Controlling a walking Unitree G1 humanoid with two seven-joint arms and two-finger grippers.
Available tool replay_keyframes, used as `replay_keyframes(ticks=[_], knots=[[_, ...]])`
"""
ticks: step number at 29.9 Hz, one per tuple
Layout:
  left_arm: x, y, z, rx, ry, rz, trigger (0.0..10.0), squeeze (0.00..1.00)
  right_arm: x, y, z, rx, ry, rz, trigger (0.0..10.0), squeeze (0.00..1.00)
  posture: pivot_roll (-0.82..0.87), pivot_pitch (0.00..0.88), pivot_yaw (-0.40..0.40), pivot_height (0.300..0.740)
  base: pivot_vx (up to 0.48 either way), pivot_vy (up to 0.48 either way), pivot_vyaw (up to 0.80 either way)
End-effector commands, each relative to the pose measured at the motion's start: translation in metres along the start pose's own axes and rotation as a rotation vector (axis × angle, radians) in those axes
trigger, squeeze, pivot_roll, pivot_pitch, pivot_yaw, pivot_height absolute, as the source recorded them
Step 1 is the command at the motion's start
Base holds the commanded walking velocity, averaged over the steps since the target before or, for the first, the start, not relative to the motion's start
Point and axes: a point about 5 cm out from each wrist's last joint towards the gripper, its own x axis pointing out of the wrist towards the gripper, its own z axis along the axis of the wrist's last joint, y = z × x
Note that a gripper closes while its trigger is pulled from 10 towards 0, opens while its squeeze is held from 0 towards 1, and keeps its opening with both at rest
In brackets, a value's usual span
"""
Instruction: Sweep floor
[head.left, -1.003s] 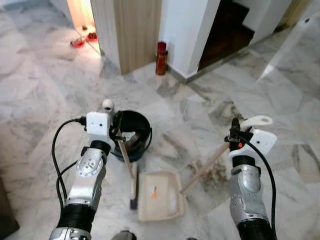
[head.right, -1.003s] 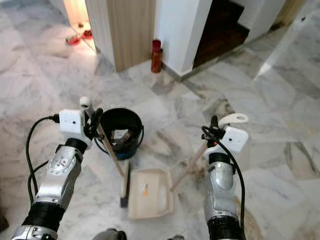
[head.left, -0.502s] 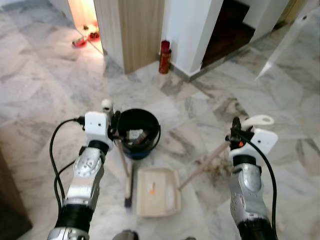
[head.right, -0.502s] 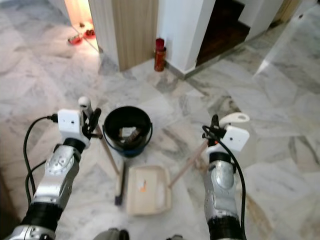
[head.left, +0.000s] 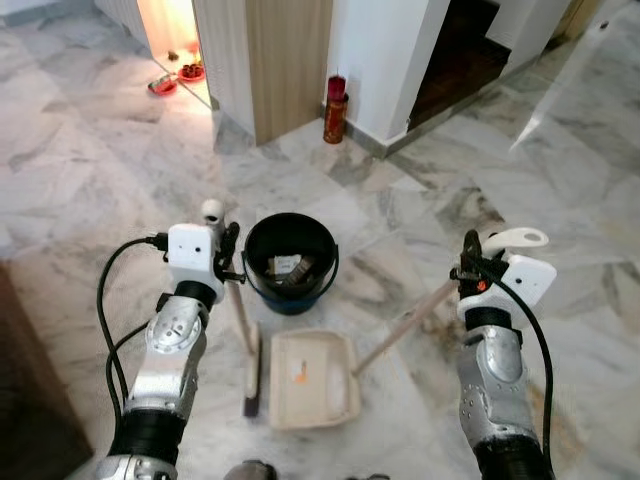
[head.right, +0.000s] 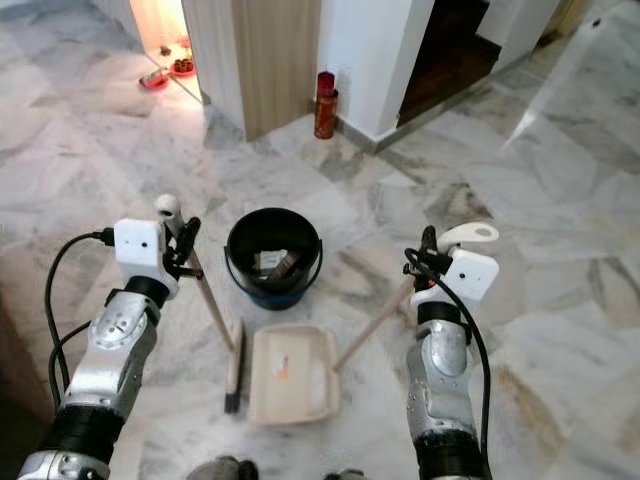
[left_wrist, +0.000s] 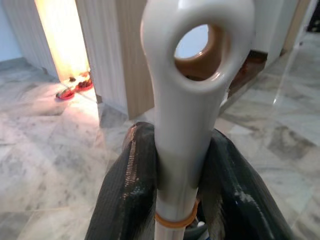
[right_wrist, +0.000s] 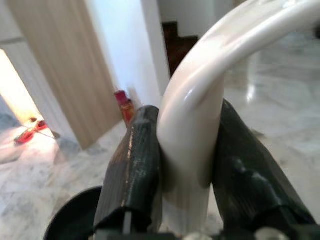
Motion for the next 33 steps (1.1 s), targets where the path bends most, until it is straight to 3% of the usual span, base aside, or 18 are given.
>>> replay_keyframes(ticks=[1, 18, 33], knots=[[0.0022, -0.0015, 0.0084, -0.006, -0.042, -0.008, 10.0, 0.0, 0.0047, 0.001, 0.0105, -0.005, -0.046, 0.01, 10.0, 0.0, 0.15, 0.151, -0.077, 0.74, 0.0, 0.292, 0.0], [0.0017, -0.0028, 0.0085, -0.007, -0.042, -0.011, 10.0, 0.0, 0.0044, 0.0005, 0.0119, -0.004, -0.05, 0.008, 10.0, 0.0, 0.15, 0.145, -0.075, 0.74, 0.0, 0.293, 0.0], [0.0019, -0.0058, 0.0092, -0.008, -0.05, -0.02, 10.0, 0.0, 0.0051, 0.0027, 0.0181, -0.014, -0.07, 0.029, 10.0, 0.0, 0.15, 0.129, -0.076, 0.74, 0.0, 0.0, 0.0]])
